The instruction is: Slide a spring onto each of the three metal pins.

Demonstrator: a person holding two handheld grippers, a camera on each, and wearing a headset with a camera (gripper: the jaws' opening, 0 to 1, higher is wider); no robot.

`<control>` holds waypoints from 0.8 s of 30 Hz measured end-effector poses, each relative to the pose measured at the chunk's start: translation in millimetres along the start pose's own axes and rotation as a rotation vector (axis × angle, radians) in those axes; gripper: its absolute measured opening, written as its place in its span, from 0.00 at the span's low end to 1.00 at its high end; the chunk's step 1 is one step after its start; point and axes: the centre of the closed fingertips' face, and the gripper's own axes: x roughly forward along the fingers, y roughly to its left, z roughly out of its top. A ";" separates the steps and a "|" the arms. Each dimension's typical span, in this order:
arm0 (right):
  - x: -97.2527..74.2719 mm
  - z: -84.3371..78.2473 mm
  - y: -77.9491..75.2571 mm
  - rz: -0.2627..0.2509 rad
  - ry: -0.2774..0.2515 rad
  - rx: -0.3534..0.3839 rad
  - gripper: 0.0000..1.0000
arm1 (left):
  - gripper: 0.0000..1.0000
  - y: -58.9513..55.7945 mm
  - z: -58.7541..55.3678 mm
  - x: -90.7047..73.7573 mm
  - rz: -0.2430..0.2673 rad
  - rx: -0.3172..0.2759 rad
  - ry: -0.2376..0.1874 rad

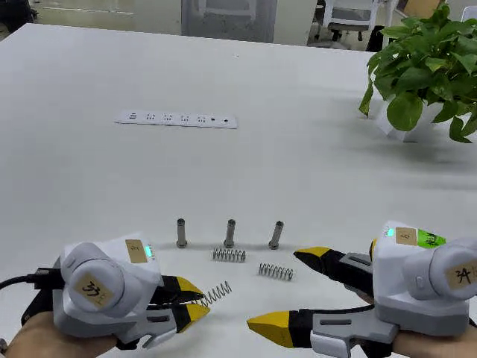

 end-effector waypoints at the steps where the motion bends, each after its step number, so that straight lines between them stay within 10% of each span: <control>1: 0.9 0.0 0.6 0.006 0.006 -0.008 0.65 | 0.10 -2.0 3.3 -0.4 -0.009 0.005 -0.009; 24: 12.7 -3.8 18.0 0.216 0.099 -0.019 0.20 | 0.10 -22.6 28.0 0.2 -0.105 0.136 -0.059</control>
